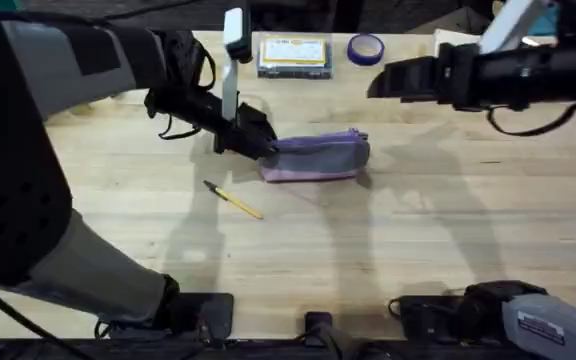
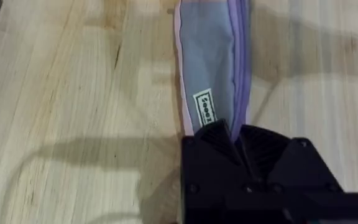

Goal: Unzip the bag, pick up the pens from the table one at a time and place them inside, then zip the bag closed.

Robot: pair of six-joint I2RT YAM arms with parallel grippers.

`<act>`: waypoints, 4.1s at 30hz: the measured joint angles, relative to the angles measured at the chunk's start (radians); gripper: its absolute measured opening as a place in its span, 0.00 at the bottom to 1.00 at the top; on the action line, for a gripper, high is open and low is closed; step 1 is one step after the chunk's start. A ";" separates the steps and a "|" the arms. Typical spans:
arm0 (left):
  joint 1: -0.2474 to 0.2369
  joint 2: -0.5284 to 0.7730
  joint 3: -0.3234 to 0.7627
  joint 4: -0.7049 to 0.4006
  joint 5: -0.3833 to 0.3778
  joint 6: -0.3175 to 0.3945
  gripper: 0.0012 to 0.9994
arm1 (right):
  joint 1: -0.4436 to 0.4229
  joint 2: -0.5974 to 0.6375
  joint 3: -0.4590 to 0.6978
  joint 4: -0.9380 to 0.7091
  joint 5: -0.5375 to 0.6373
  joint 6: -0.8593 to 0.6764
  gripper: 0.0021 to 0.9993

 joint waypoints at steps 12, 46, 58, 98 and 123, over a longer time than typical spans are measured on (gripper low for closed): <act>0.000 0.000 0.000 0.000 0.000 0.000 0.04 | 0.048 0.087 0.000 0.029 -0.001 0.015 1.00; 0.000 0.000 0.000 0.000 -0.001 0.000 0.04 | 0.097 0.422 0.001 0.130 0.010 0.074 0.97; 0.000 0.000 0.000 -0.001 -0.004 0.000 0.04 | 0.098 0.422 0.001 0.129 0.039 0.075 0.36; 0.000 0.000 0.000 0.002 -0.004 0.000 0.04 | 0.099 0.304 0.001 0.118 -0.002 0.069 0.03; 0.004 0.000 0.001 0.000 -0.014 0.000 0.04 | 0.460 0.441 0.001 0.496 0.058 0.109 0.03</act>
